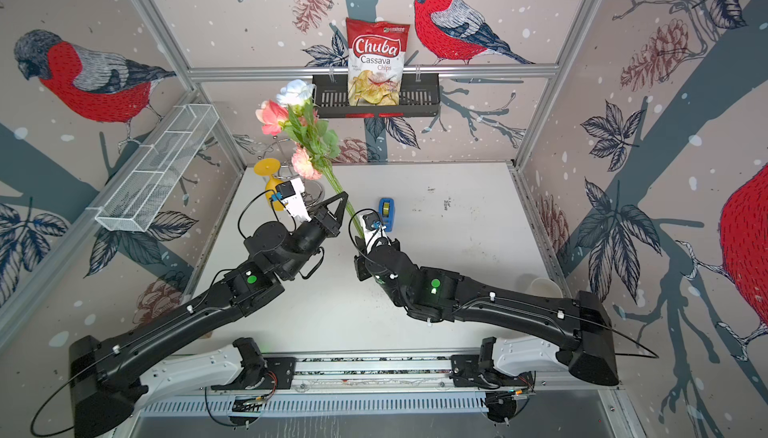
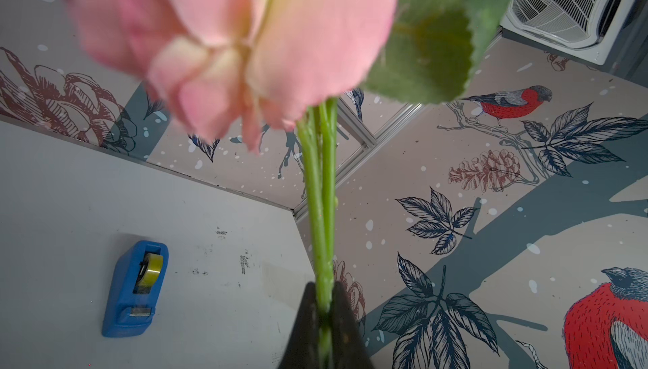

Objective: Wrap bouquets with tape
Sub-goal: Wrap the tape around the bouquet.

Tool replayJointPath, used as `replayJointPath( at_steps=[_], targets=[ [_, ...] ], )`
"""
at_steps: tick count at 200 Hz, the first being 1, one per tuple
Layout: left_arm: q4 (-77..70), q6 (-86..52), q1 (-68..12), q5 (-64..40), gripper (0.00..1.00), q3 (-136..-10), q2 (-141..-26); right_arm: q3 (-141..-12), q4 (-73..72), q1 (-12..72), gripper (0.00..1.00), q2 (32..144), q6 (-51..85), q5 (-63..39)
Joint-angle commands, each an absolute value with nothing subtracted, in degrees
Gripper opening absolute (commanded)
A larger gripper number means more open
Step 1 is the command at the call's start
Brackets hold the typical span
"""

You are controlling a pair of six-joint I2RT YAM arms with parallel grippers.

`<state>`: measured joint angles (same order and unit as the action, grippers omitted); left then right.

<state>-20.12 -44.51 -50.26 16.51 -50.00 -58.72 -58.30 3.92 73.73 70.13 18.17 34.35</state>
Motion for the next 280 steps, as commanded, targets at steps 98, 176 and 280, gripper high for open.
replayJointPath(
  at_steps=[98,176,280],
  targets=[
    [-20.8,-31.5,-43.8,9.8,0.93,-36.5,-44.7,-53.9,5.0,70.0,0.00,57.8,13.9,25.3],
    [-44.3,-34.6,-32.3,-7.1,0.90,-31.4,-58.3,-54.8,6.0,71.2,0.00,53.6,12.5,16.2],
    [-50.8,-35.7,-32.3,-11.1,0.83,-29.3,-50.6,-55.0,5.8,71.4,0.00,52.1,14.1,27.1]
  ],
)
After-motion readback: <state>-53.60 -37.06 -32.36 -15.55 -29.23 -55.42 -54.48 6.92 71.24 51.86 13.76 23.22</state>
